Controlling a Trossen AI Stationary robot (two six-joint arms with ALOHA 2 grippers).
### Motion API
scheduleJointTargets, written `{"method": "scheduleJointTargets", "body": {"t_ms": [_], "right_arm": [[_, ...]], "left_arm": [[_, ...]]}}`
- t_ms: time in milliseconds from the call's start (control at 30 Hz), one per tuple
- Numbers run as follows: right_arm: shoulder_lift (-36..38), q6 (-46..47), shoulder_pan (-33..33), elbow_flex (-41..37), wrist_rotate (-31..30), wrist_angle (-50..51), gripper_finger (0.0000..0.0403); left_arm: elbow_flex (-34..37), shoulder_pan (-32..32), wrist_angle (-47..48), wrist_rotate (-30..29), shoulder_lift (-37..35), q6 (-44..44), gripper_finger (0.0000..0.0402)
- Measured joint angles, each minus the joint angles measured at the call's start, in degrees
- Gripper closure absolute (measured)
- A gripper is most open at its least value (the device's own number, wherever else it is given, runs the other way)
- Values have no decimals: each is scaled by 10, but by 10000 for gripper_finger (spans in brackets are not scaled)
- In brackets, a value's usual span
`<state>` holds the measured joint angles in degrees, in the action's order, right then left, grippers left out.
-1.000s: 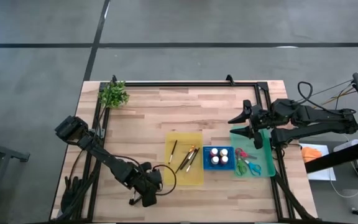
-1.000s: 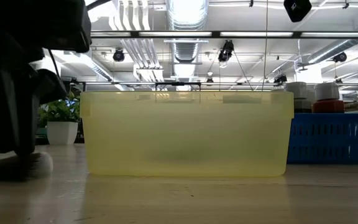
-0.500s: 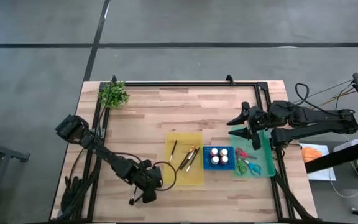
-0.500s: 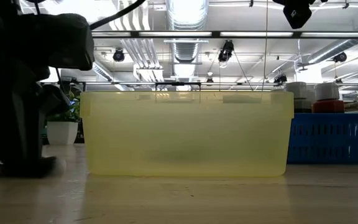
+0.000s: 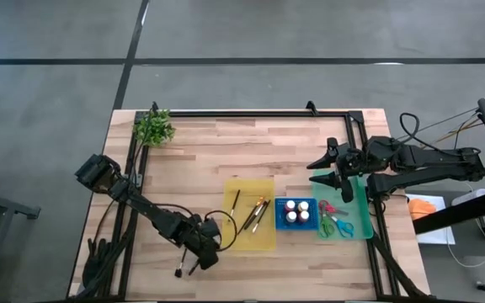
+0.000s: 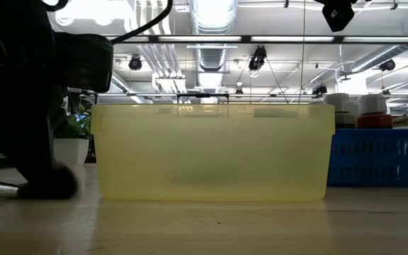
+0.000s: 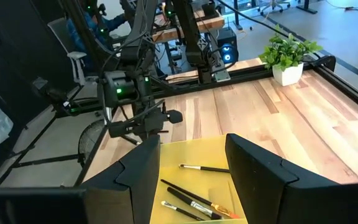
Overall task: Pick & Place Paint Supplies
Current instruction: Put the silver and black highlighter brush into the yellow bin
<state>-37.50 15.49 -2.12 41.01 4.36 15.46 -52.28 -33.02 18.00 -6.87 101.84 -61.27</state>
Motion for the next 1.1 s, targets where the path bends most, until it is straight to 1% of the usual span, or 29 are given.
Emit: {"method": "scheduleJointTargets", "body": {"t_ms": [200, 300, 400, 500, 567, 667, 700, 767, 867, 1100], "right_arm": [[0, 7, 0, 0, 2, 0, 222], [0, 7, 0, 0, 5, -3, 222], [0, 7, 0, 0, 6, -9, 222], [0, 7, 0, 0, 6, -9, 222], [0, 7, 0, 0, 6, -9, 222], [0, 6, 0, 0, 6, -9, 222], [0, 6, 0, 0, 6, -9, 222], [0, 2, 0, 0, 6, -9, 222], [0, 0, 0, 0, 6, -9, 222], [0, 6, 0, 0, 6, -9, 222]], "left_arm": [[-15, -20, 2, 13, -19, -6, 398], [-22, -30, 1, 12, -45, -13, 399], [-21, -37, 0, -3, -80, -33, 399], [-23, -38, -4, -12, -121, -33, 400], [-26, -37, -4, -34, -144, -31, 400], [-40, -31, -5, -102, -169, -15, 400], [-44, -23, -6, -121, -172, -5, 400], [-53, 4, -7, -134, -171, 24, 400], [-62, 59, -13, -138, -155, 54, 401], [-83, 173, -82, -135, -119, 152, 401]]}}
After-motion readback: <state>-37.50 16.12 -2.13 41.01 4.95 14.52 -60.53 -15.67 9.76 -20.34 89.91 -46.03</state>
